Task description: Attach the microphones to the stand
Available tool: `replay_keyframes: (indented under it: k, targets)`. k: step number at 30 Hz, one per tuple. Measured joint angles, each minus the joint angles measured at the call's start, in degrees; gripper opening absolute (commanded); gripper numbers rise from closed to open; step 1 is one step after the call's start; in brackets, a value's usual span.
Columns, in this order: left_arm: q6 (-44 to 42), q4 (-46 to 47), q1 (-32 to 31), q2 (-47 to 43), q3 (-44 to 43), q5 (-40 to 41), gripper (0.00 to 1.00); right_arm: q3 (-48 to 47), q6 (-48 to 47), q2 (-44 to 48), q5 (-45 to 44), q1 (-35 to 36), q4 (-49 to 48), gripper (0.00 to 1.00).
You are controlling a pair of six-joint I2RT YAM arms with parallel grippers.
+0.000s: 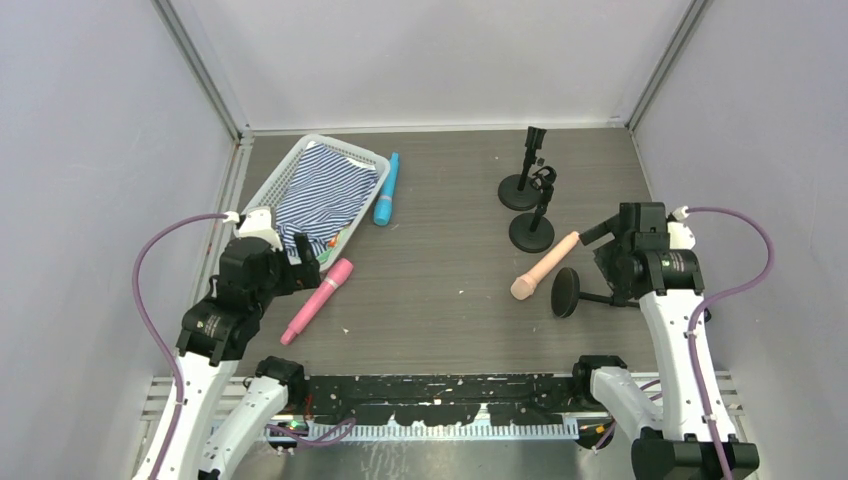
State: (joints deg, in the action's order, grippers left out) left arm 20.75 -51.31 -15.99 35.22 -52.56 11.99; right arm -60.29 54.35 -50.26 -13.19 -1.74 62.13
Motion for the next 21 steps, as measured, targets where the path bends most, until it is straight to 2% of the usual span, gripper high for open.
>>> replay_keyframes:
  k: [11, 21]
  targets:
    - [-0.04, 0.00, 0.00, 0.02, 0.20, -0.04, 1.00, 7.91, 13.38, -2.27, -2.75, -2.51, -2.45, 1.00]
    - [-0.20, 0.00, 0.00, 0.44, 0.22, -0.02, 1.00, 14.62, 17.55, -3.61, 2.51, -13.51, -7.23, 1.00]
